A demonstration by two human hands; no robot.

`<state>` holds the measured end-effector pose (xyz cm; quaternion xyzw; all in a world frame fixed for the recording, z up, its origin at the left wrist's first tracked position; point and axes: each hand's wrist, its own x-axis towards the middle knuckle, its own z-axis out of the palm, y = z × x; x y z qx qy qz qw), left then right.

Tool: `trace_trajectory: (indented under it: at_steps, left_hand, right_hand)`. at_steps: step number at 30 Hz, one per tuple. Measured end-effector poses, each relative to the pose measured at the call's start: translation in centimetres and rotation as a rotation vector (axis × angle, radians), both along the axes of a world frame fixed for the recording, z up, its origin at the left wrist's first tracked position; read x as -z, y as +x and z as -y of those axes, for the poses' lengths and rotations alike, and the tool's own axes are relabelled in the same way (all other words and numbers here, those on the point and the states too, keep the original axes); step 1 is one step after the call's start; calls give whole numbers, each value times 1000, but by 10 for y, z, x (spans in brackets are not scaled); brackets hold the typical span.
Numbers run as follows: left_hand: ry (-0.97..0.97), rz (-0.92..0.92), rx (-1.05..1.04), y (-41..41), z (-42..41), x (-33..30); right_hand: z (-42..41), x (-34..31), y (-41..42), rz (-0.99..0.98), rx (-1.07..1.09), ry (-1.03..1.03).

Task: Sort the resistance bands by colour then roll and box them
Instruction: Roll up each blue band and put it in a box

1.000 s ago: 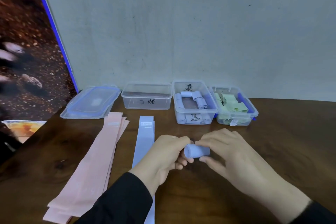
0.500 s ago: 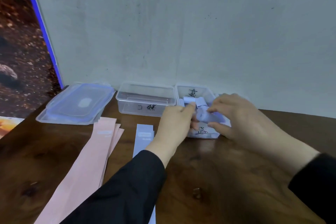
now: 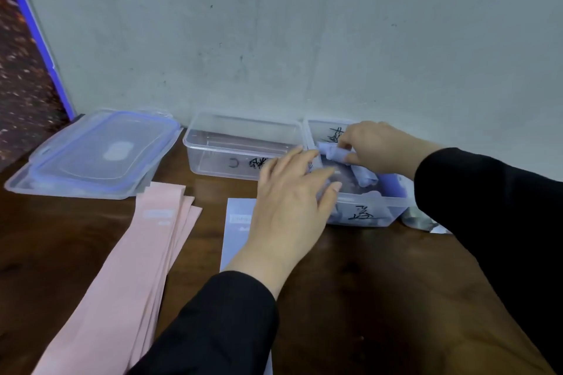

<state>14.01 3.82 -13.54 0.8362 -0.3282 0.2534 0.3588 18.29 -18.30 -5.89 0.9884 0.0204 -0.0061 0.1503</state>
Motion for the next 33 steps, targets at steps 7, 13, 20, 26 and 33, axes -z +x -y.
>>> trace_trajectory:
  at_steps: [7,13,20,26,33]
  left_hand:
    - [21,-98,-9,0,0,1]
    - [24,-129,1,0,0,1]
    - [14,-131,9,0,0,1]
    - [12,-143,21,1,0,2]
    - [0,-131,23,2,0,2]
  right_hand:
    - [0,6,16,-126,43,-30]
    - [-2,3,19,-131,62,50]
    - [-3,9,21,-170,66,16]
    - [-5,17,24,-121,53,-24]
    - [0,26,19,94,-63,-154]
